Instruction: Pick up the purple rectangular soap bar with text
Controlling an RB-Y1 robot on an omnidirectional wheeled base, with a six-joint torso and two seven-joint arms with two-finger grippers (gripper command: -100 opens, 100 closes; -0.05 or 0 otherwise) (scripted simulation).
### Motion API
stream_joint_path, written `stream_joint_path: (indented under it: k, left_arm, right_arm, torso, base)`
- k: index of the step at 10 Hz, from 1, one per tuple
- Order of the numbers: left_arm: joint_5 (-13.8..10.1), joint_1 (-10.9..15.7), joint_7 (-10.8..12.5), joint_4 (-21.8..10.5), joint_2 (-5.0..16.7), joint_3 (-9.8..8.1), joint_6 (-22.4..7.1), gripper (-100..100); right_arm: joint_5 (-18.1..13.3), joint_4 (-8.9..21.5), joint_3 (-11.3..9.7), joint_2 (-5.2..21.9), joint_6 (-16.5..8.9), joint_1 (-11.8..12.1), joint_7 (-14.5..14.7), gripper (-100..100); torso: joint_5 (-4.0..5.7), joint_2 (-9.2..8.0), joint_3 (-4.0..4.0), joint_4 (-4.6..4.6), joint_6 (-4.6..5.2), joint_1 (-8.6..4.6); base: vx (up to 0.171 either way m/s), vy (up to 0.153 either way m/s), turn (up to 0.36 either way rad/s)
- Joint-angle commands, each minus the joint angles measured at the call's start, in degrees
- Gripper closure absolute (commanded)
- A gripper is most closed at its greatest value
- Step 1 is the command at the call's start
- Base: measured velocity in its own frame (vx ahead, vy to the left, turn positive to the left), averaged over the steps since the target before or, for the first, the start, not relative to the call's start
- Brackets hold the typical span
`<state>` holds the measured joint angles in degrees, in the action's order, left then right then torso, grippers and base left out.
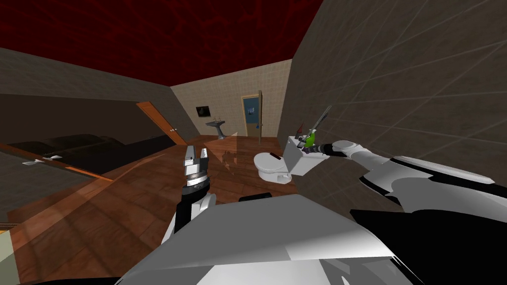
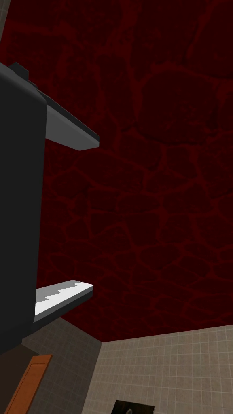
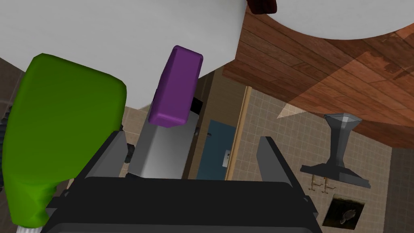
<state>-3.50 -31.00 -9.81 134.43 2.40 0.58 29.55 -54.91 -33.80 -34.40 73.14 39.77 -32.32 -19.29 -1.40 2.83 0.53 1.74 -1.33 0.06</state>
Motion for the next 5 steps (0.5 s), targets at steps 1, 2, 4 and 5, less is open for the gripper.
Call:
stream_joint_path:
  k: [1, 2, 4, 5]
  left_arm:
    - [0.0, 0.0, 0.0, 0.0, 0.0, 0.00, 0.0, 0]
    - [0.0, 0.0, 0.0, 0.0, 0.0, 0.00, 0.0, 0]
    - [0.0, 0.0, 0.0, 0.0, 0.0, 0.00, 0.0, 0]
    - [0.0, 0.0, 0.0, 0.0, 0.0, 0.00, 0.0, 0]
  right_arm:
    - [0.0, 1.8, 0.0, -0.3, 1.6, -0.8, 0.8, -100]
    - [-0.2, 2.7, -0.6, 0.9, 3.7, -0.7, 0.0, -100]
    - [-0.5, 4.4, -1.8, 3.2, 7.3, -0.3, -1.6, -100]
    - [-0.5, 4.2, -1.8, 3.2, 7.6, -0.3, -1.6, -100]
  torso:
    - [0.00, 0.00, 0.00, 0.00, 0.00, 0.00]
    - [0.01, -0.16, -0.09, 0.03, -0.01, -0.04]
    - [0.01, -0.02, -0.02, 0.01, 0.04, -0.04]
    - [0.00, 0.09, 0.04, -0.01, 0.04, -0.02]
  base:
    - [0.072, 0.026, 0.002]
    - [0.109, 0.016, -0.040]
    - [0.169, 0.032, -0.111]
    - [0.159, 0.031, -0.047]
